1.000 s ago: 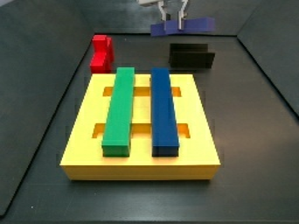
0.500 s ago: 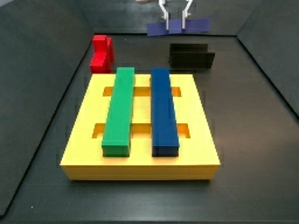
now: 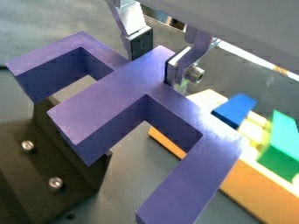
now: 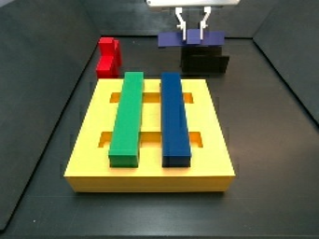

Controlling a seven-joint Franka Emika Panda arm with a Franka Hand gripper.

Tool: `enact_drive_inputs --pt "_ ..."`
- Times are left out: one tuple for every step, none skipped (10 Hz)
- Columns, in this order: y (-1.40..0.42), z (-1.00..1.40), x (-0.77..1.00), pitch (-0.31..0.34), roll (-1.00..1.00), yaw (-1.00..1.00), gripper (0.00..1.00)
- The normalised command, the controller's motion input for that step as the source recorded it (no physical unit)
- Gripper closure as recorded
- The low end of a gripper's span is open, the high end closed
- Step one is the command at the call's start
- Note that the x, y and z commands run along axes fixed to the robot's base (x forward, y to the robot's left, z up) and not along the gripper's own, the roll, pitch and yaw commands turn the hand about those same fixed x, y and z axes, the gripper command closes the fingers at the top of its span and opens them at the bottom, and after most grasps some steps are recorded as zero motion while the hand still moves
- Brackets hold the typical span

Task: Pick up the purple object. Move up. Place the purple object on the fixture. Regrasp the purple object. Move to above the board. Insert the purple object.
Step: Place the purple object on the fixture.

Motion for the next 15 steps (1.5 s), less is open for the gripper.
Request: enact_drive_inputs --pt "0.13 -0.05 0.58 0.377 -0.65 0.11 1.00" --pt "0.19 0.00 0.61 0.360 -0.62 0.09 1.00" --pt "0.27 0.00 0.69 0.349 -0.51 0.03 1.00" --pt "0.28 0.00 0.73 0.320 -0.59 0.00 1.00" --pt "0.26 -0.02 0.73 0.309 -0.57 0.00 1.00" --pt "0.15 -0.05 0.66 0.306 -0.43 0.02 1.00" --pt "0.00 -0.31 0.50 0.103 -0.25 0.00 1.00" --pt "0.02 -0.34 0.51 0.009 -0.20 -0.16 1.00" --pt "0.18 -0.18 0.66 0.149 -0.21 -0.25 1.00" --pt "0.28 -0.05 0.59 0.217 -0.29 -0.33 1.00" --pt "0.33 0.00 0.38 0.180 -0.36 -0.13 1.00" --pt "0.33 0.00 0.51 0.174 -0.45 -0.14 1.00" --pt "0.26 0.00 0.60 0.171 -0.47 -0.07 1.00" --pt "0.13 -0.20 0.52 0.060 -0.36 -0.05 1.00" --pt "-0.01 -0.38 0.51 0.037 0.00 -0.05 1.00"
